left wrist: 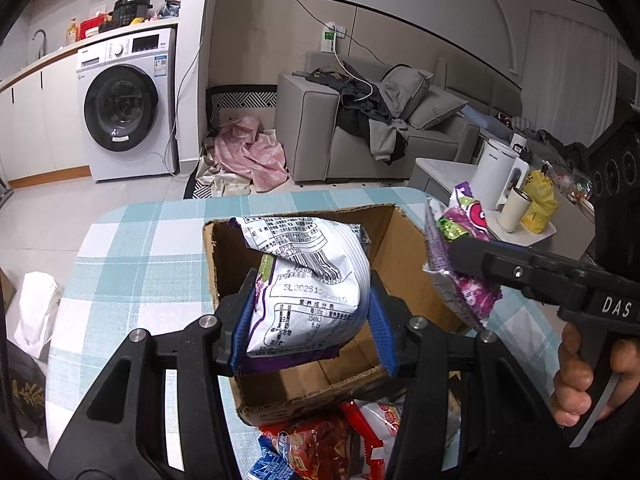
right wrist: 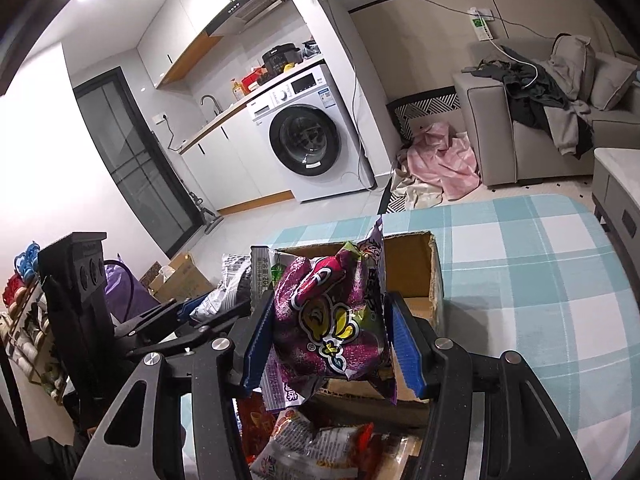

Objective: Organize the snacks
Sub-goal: 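Carry both bags over the cardboard box and lower them inside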

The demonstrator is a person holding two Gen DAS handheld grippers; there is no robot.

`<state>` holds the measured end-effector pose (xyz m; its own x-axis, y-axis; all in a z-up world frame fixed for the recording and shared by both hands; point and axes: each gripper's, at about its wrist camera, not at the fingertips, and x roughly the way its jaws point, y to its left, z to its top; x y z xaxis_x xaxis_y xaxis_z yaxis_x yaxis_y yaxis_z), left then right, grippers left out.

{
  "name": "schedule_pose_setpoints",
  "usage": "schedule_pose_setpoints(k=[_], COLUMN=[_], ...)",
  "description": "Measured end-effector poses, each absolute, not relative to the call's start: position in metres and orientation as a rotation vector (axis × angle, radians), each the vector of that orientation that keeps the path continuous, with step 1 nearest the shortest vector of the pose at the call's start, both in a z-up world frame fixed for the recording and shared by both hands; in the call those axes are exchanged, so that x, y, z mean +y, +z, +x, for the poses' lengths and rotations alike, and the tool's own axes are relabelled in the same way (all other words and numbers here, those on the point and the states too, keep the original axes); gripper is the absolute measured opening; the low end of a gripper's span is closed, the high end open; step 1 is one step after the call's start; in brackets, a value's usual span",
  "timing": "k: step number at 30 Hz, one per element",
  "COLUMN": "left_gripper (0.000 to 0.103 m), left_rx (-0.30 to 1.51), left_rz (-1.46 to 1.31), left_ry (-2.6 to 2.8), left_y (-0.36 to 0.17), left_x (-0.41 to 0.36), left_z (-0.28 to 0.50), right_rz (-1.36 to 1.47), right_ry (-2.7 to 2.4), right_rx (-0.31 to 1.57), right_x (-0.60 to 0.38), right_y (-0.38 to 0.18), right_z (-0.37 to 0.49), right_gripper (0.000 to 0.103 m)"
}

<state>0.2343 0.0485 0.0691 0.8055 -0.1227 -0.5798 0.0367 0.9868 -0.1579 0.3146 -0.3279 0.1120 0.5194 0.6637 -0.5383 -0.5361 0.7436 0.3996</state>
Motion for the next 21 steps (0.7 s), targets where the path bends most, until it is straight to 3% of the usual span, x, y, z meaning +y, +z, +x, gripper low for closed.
schedule_pose_setpoints(k=[21], left_gripper=[0.047], left_rx=[0.702], left_rz=[-0.097], left_ry=[-0.06], left_y=[0.032], left_x=[0.049], left_z=[0.261], right_rz=[0.164], right_ry=[0.693], right_rx=[0.753], right_x=[-0.308], right_y=[0.089], right_z=[0.334], right_gripper=[0.056])
